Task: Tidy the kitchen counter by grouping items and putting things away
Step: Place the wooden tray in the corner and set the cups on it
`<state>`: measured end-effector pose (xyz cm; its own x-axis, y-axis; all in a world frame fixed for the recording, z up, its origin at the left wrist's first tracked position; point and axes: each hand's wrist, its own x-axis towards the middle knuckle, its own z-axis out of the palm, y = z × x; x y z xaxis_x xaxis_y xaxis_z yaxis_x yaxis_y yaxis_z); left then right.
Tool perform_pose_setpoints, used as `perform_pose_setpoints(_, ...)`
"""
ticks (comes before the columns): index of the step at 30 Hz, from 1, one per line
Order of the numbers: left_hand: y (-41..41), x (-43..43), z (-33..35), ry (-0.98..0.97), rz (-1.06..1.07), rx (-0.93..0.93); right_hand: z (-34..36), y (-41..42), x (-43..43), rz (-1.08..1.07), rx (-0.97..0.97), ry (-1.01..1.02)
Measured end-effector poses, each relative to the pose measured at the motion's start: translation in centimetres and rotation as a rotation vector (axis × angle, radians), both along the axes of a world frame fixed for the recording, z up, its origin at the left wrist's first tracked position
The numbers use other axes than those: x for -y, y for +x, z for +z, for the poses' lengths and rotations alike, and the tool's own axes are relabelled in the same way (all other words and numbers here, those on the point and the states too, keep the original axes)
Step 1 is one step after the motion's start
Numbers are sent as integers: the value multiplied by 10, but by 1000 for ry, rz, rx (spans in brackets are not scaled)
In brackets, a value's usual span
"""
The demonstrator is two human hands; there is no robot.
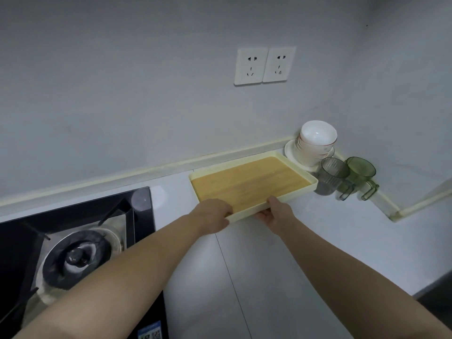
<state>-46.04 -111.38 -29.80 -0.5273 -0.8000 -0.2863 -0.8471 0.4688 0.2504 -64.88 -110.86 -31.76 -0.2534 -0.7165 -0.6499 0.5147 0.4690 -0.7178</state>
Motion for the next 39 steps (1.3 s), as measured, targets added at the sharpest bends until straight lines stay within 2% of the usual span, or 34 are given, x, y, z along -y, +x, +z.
perform_pose_setpoints(5,3,6,-14,-60,-20,72,-5,-4,5,62,66,30)
perform_pose_setpoints(11,5,17,-20,-74,91,50,-9,-5,18,153,21,72)
perform_pose_setpoints(23,-7,24,-31,-71,86,42,-14,-19,31,37,-59,133)
perform_pose_setpoints(28,-10,26,-41,-19,91,37,-19,-18,28,4,-59,156)
perform_pose_setpoints(33,-15,26,-44,62,188,10,-23,-19,20,2,-91,145)
perform_pose_setpoints(39,-22,25,-31,128,169,-65,-7,-23,-4,32,-157,129)
